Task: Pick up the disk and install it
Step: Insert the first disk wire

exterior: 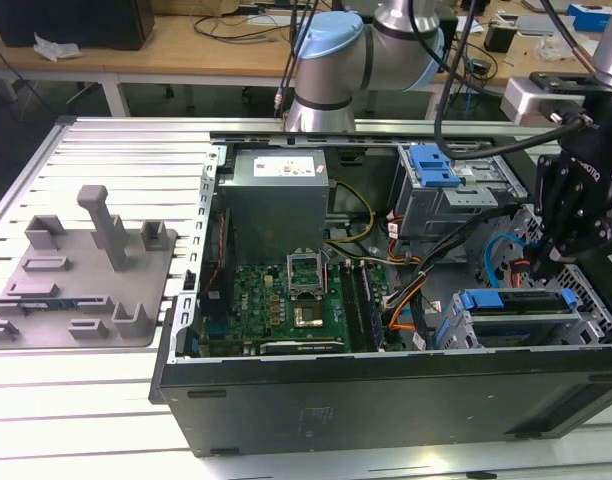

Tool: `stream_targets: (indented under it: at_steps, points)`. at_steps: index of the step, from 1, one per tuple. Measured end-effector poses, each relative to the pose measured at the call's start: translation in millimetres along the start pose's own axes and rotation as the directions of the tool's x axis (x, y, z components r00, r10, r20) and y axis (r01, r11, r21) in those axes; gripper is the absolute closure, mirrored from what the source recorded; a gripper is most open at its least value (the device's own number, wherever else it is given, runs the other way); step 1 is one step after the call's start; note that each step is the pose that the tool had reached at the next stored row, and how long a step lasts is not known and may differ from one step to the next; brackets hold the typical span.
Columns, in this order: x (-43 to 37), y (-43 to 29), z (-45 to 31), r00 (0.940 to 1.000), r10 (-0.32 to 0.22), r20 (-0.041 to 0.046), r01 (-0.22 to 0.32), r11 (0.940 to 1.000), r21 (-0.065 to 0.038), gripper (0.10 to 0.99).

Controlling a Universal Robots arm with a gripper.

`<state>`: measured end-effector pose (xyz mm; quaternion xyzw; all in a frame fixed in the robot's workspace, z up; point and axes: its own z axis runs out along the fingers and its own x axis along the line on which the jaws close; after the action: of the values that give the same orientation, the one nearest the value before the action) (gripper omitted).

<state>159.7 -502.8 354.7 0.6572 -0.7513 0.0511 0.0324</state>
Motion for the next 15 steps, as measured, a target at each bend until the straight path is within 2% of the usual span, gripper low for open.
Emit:
stream_targets:
  at_steps: [3,5,7,9,15]
  points:
    - [5.1,-0.7,0.6,0.9999,0.000,0.0157,0.000,1.0000,-0.002,0.918]
    - [7.7,-1.1,0.9,0.9994,0.001,0.0347,-0.001,1.0000,-0.005,0.918]
    - [8.9,-1.2,1.0,0.9990,0.001,0.0454,-0.001,1.0000,-0.006,0.918]
    - [11.0,-1.5,1.3,0.9987,0.001,0.0506,-0.001,1.0000,-0.007,0.918]
    - [18.8,-2.4,2.3,0.9986,0.001,0.0532,-0.001,1.0000,-0.007,0.918]
